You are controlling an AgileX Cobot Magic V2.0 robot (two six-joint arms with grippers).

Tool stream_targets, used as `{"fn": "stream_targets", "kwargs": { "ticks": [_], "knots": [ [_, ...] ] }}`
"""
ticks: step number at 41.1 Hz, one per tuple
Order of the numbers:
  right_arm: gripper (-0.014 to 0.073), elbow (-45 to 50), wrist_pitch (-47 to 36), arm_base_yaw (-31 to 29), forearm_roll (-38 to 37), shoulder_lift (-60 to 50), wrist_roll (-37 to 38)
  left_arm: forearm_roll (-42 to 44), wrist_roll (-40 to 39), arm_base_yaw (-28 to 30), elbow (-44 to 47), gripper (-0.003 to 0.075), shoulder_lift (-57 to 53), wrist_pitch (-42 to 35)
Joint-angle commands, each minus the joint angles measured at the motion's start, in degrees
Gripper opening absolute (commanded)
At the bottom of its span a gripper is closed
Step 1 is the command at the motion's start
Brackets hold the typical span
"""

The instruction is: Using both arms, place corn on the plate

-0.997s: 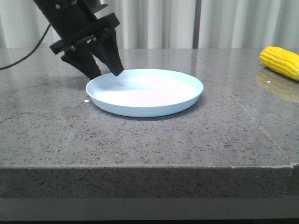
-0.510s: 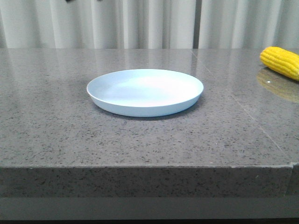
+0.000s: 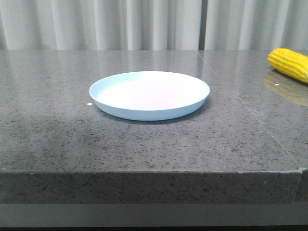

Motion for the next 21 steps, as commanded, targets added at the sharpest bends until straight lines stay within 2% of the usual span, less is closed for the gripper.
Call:
{"fn": "stream_targets", "kwargs": {
  "ticks": [1, 13, 21],
  "knots": [
    [0.0651, -1.7, -3.8, -0.3, -0.2, 0.2, -0.3, 0.3, -2.5, -0.3, 3.6, 0.0480, -5.6, -6.1],
    [0.0651, -1.7, -4.1, -0.3, -0.2, 0.2, -0.3, 0.6, -2.6, -0.3, 15.2, 0.0480, -16.6, -8.7],
    [0.0651, -1.7, -3.5, -0.3, -0.2, 0.2, -0.3, 1.7, -2.6, -0.3, 16.5, 0.0480, -18.5, -8.8]
  ]
}}
